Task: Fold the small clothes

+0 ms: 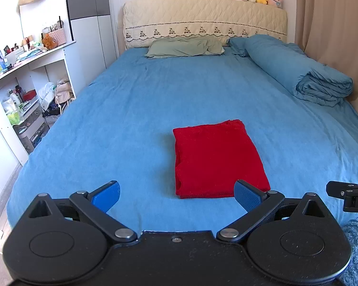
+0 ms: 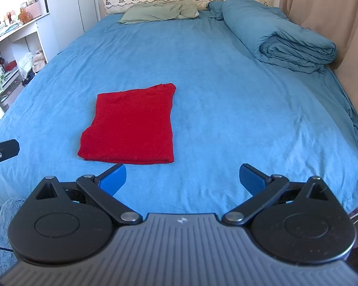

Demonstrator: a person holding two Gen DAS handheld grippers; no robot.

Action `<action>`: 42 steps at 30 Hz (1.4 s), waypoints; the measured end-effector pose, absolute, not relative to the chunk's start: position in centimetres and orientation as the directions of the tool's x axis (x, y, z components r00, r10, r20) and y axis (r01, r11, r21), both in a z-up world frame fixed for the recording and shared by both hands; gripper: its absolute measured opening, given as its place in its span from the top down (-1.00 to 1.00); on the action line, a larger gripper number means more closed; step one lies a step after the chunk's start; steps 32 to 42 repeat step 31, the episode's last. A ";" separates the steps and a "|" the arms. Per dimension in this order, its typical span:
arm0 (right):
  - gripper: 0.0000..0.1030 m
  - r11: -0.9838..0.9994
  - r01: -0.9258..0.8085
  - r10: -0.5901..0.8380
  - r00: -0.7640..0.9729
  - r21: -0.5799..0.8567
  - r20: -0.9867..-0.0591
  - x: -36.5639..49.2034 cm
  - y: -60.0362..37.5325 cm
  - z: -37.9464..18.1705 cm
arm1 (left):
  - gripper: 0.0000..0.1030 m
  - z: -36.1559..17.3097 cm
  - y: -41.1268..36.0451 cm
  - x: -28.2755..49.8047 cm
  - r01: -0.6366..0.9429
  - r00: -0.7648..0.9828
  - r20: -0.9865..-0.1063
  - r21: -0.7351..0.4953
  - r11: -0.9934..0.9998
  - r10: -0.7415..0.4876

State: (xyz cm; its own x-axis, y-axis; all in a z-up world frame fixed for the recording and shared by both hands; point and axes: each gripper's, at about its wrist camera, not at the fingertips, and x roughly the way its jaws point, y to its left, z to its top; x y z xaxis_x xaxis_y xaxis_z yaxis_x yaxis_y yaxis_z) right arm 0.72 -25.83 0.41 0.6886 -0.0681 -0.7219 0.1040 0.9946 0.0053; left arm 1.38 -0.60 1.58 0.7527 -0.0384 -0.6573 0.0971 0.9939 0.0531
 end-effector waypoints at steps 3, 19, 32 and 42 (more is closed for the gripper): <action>-1.00 0.995 0.102 -0.064 0.686 0.008 -0.725 0.7 -25.8 0.4 | -1.00 1.6 -0.6 1.4 0.097 0.753 -0.657 0.053 0.994 -0.038; -1.00 0.994 0.112 -0.072 0.688 0.007 -0.722 0.3 -25.2 0.4 | -1.00 1.8 -0.2 1.2 0.082 0.761 -0.648 0.050 0.995 -0.030; -1.00 0.993 0.121 -0.076 0.687 0.010 -0.722 0.3 -25.3 0.4 | -1.00 1.6 0.3 1.4 0.086 0.757 -0.651 0.018 0.996 -0.053; -1.00 0.993 0.121 -0.076 0.687 0.010 -0.722 0.3 -25.3 0.4 | -1.00 1.6 0.3 1.4 0.086 0.757 -0.651 0.018 0.996 -0.053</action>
